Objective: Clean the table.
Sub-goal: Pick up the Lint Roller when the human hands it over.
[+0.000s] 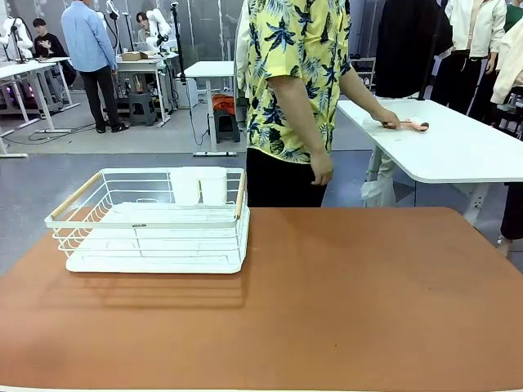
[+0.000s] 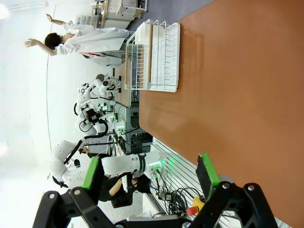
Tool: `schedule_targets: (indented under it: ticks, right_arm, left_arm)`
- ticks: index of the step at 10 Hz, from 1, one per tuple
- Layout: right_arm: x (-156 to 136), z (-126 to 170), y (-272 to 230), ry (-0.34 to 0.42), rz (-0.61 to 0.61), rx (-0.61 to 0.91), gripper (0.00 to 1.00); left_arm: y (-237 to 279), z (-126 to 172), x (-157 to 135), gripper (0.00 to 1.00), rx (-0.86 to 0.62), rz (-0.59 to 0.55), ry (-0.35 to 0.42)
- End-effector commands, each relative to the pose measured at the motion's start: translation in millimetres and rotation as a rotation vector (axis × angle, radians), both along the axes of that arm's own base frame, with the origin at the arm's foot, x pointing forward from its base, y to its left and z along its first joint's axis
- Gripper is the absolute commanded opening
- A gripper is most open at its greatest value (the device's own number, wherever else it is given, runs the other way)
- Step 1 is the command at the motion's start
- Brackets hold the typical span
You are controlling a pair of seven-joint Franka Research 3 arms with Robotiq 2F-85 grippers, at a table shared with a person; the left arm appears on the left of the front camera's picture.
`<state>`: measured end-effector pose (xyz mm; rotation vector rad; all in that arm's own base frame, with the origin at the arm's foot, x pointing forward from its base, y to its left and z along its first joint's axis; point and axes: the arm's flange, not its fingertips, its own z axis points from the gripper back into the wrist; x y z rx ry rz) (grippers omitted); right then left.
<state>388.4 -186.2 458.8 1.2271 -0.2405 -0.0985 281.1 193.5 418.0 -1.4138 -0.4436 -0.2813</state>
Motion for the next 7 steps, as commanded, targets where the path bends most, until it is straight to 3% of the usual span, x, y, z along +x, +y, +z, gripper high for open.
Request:
schedule_targets:
  ticks: [1, 7]
  right_arm:
    - [-0.8, 3.8, 0.9, 0.0, 0.0, 0.005, 1.0]
    - [-0.8, 3.8, 0.9, 0.0, 0.0, 0.005, 1.0]
  left_arm:
    - [1.7, 0.2, -2.6, 1.0, -0.01, 0.003, -0.002]
    - [1.7, 0.2, -2.6, 1.0, -0.01, 0.003, -0.002]
